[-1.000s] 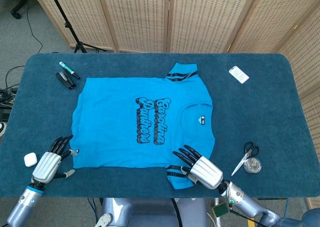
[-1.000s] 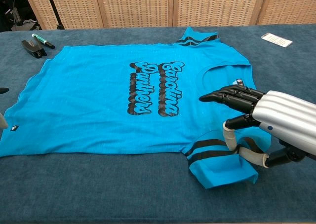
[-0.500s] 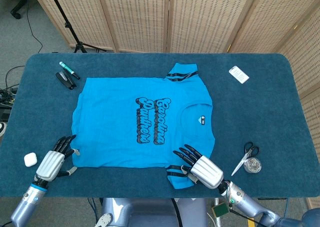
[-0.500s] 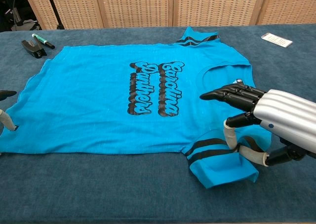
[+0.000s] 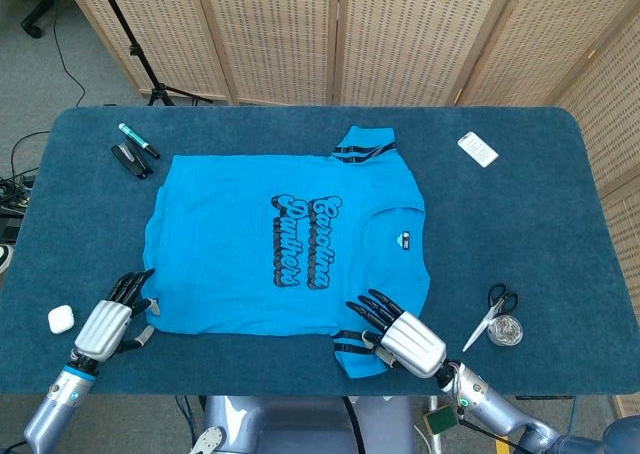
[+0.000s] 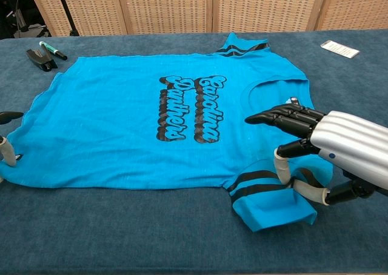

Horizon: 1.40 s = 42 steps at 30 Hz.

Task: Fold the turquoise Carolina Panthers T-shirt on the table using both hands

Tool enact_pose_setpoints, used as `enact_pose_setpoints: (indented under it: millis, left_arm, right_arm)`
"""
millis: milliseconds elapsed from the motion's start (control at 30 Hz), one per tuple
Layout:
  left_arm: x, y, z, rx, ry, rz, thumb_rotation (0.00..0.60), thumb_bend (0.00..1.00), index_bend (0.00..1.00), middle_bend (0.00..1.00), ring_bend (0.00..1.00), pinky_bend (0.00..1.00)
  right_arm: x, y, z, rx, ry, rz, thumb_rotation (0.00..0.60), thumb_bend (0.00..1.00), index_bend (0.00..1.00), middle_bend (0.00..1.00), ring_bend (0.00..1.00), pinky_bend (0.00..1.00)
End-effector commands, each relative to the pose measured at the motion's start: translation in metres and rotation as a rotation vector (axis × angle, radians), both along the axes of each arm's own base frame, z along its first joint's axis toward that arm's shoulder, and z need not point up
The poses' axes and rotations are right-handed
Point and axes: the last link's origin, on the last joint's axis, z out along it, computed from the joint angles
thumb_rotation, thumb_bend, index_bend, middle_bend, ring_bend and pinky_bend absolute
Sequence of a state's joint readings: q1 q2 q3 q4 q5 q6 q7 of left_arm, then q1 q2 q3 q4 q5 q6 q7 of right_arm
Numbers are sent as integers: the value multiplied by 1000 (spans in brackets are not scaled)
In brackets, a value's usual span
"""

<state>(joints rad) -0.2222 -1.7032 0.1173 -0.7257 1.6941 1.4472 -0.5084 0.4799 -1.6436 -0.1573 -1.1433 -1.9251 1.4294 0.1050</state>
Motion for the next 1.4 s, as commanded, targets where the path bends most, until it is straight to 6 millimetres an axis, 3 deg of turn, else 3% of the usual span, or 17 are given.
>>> enact_pose_setpoints:
  millis: [33,333,967,1400]
  left_arm:
    - [0,0,0,0,-5,3,600,366,566,0,0,0]
    - [4,0,3,50,-6,-7,600,435,691,0,0,0]
    - [8,-14,18,48,-18,-54,600,474,715,0,0,0]
    - [19,-45,41,17,-18,-204,600,481,720,0,0,0]
  right_arm:
    - [0,0,0,0,0,0,600,543,625,63,0,10]
    - [1,3,-3,12,2,18,600,543,625,63,0,10]
    - [9,8,5,76,-8,64,600,543,628,63,0,10]
    - [23,36,29,204,14,180,600,543,632,63,0,29]
